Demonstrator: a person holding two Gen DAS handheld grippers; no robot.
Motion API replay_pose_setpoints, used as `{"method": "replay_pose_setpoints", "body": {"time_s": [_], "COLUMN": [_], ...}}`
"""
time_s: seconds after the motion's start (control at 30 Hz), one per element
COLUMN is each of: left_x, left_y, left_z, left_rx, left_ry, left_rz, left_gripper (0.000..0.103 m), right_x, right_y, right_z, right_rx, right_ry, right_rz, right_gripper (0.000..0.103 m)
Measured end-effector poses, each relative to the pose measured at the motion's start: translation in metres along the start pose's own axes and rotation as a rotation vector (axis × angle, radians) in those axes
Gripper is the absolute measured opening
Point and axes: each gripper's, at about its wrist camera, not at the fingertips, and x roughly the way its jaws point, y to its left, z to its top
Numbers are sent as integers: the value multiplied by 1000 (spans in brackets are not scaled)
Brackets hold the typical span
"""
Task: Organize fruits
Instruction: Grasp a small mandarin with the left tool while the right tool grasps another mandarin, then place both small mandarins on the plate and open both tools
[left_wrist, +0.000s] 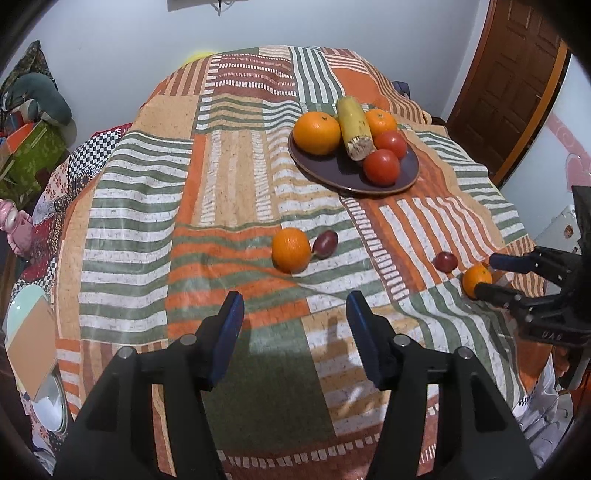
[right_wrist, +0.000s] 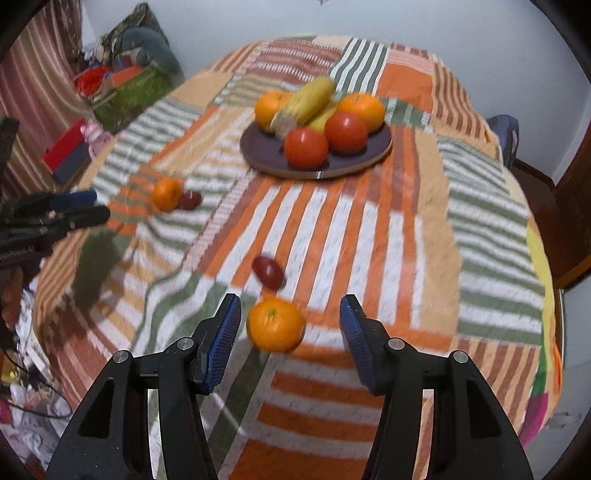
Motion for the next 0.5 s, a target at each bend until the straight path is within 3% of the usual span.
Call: {"method": "replay_pose_setpoints", "body": {"time_s": [0.17, 0.23, 0.5], "left_x": [4, 8, 26], "left_y": [0, 1, 6], "left_z": [3, 6, 17], "left_rx": [3, -7, -38], "left_ry": [17, 20, 35], "left_rz": [-9, -13, -21], "left_gripper": [58, 58, 58], "right_x": [5, 3, -5], "right_y": [1, 3, 3], "right_z": [-7, -6, 4], "right_rx": [-15, -21, -5], "right_ry": [11, 16, -33], "right_rz": [-3, 23, 27], "right_gripper": [43, 32, 32]}}
